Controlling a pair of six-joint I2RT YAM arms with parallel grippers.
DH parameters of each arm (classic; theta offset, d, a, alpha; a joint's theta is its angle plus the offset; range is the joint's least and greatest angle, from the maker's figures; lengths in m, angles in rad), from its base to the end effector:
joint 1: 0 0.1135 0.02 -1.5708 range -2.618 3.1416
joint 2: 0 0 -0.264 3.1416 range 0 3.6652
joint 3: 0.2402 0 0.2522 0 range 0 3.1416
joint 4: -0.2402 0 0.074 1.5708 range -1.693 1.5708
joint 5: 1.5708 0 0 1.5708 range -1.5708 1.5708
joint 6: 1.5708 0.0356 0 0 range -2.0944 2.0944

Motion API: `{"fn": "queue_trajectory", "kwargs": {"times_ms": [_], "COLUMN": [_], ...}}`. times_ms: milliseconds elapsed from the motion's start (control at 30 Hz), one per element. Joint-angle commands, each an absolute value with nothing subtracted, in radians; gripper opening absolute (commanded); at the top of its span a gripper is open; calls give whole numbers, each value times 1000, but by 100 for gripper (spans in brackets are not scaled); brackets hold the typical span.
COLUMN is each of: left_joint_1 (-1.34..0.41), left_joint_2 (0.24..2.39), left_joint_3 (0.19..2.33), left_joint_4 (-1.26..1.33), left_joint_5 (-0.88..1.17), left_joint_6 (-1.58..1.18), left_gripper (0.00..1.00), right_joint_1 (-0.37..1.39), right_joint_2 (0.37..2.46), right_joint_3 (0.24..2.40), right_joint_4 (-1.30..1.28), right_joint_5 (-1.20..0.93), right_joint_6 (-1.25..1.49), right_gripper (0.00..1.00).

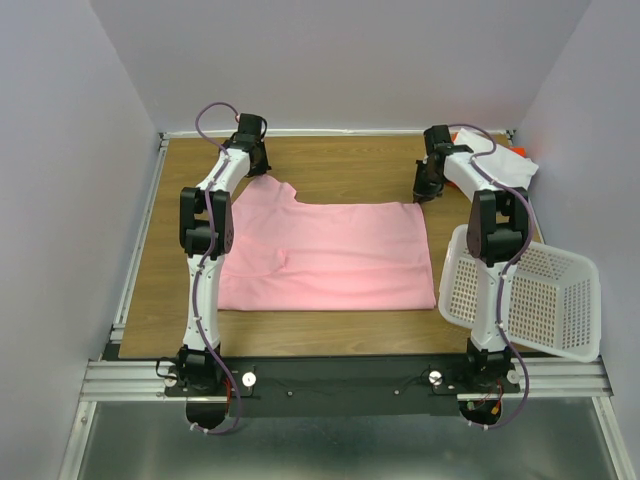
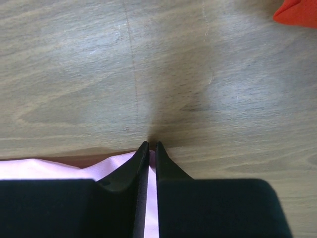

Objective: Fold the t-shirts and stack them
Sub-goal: Fold the tshirt

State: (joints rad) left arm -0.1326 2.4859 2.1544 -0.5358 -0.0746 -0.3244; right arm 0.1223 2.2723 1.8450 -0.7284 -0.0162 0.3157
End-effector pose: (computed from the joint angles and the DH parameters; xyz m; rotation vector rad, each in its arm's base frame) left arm 0.5467 -0.0703 0.1680 -0.2667 2.4235 -0.1141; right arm 0.4787 0.0594 0.1680 0.2595 2.7238 0.1468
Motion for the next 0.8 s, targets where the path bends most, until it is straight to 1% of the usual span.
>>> {"fn": "queue_trajectory", "kwargs": {"times_ms": [0,33,100,200,567,767], "left_joint_1": [-126,-123,-117,-100,-57,-31], "left_joint_2": [2448,2450,2453,2445,2434,2453], "left_joint_3": [2180,2193,2204,2204,2221,2256], "left_joint_4": [-518,-517,-512,-496,-382,-305], "left_joint_5": [-26,-26,-26,-20,92,170], "left_joint_6": [-356,-365,-374,-403,-462,-498], "left_gripper": [0,0,0,0,0,0], "right_joint_1": [120,120,120,120,120,120], "right_joint_2": [2296,2298,2301,2307,2361,2419], "right_joint_3": [1894,1907,1928,1950,2068,2201], "right_joint_4": [-741,-742,-741,-742,-744,-744], "right_joint_5": [-29,-29,-25,-20,-17,-23], "right_joint_6": [318,318,322,325,353,379], "right_gripper": [13,8,3,1,0,1]}}
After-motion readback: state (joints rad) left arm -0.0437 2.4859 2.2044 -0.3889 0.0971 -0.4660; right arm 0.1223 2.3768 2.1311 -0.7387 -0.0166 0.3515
